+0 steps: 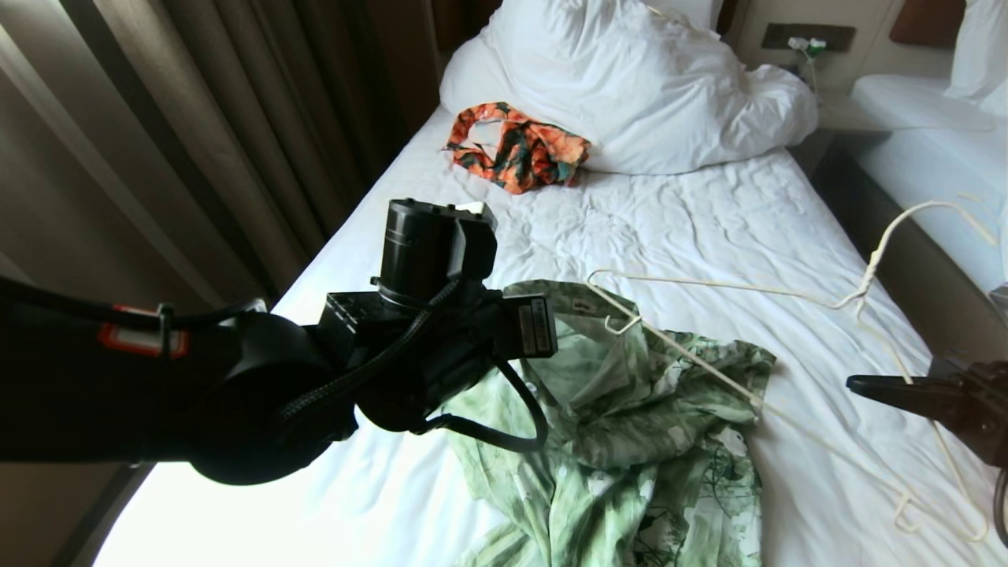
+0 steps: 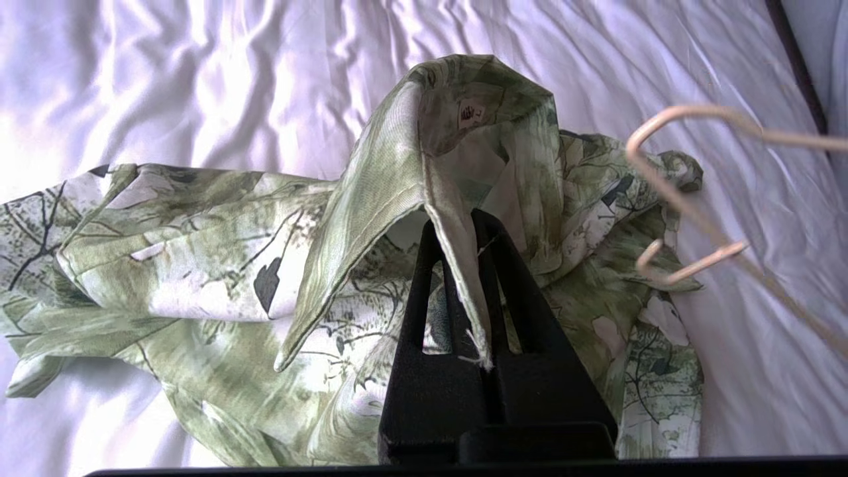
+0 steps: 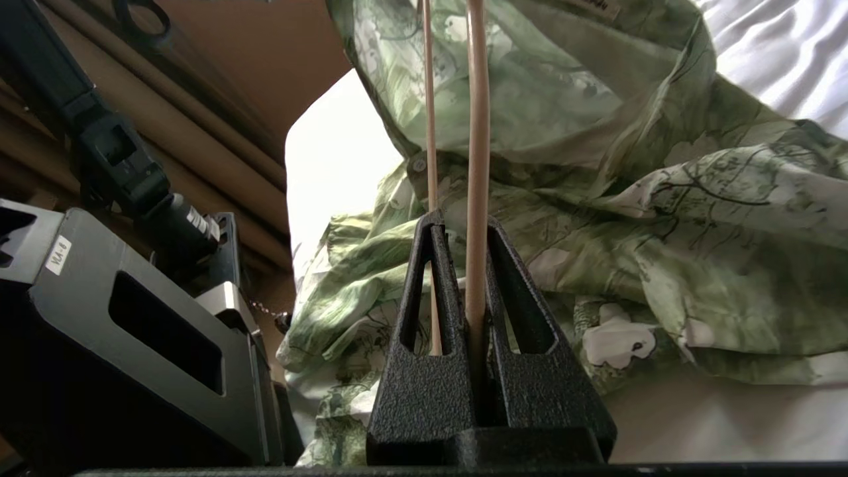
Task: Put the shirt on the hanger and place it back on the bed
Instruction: Hook one side of the shirt onto the hanger
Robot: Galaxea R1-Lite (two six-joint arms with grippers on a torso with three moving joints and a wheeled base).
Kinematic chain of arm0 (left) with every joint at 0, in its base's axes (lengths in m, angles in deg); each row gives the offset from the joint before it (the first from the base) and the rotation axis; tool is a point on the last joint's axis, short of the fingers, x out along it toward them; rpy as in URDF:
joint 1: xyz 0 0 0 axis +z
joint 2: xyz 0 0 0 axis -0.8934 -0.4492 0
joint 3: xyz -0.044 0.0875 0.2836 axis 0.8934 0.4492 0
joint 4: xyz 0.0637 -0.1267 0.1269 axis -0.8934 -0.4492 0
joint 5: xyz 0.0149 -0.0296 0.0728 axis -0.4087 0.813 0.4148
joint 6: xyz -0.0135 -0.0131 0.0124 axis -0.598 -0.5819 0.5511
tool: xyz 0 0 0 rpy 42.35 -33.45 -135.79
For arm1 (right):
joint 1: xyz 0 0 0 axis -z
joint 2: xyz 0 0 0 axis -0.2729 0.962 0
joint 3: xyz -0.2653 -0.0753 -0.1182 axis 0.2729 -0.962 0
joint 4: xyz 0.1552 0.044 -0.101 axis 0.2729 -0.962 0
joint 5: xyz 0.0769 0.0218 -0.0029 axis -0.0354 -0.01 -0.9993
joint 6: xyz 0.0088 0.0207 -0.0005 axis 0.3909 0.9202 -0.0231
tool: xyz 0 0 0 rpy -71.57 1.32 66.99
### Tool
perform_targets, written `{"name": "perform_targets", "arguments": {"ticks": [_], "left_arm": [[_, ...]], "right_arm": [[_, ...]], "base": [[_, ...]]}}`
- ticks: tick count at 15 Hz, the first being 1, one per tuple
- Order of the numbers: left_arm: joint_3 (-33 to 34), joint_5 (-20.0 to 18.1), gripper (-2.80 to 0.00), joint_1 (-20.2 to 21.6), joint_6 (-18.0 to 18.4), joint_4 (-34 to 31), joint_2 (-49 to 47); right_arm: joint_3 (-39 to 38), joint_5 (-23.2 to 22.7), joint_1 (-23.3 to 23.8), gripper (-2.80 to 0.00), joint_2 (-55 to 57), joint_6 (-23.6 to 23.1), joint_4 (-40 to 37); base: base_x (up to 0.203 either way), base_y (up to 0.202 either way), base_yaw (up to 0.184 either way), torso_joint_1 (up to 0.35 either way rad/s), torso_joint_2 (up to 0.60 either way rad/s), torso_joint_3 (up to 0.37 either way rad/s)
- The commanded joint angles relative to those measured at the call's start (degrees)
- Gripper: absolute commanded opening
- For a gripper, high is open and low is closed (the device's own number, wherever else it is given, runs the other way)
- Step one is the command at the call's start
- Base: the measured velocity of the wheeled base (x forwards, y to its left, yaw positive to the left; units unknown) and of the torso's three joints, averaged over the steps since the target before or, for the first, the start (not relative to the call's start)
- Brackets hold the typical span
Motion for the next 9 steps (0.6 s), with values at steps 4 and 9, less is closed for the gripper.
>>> {"name": "perform_targets", "arguments": {"ticks": [4,9], "left_arm": [[-3.53,0.14,-2.8,-0.68,0.26,-1.97,0.2],[-4.27,0.22,-2.8,-3.33,0.35,-2.72,1.09]], "right_arm": [[-0.12,5.48,-5.89,-2.8,4.38,-2.59,0.25],[1.14,10.54,-11.67,-2.8,5.78,-2.73,0.25]], "base": [[0.0,0.0,0.0,0.0,0.0,0.0],[0.0,0.0,0.0,0.0,0.0,0.0]]}}
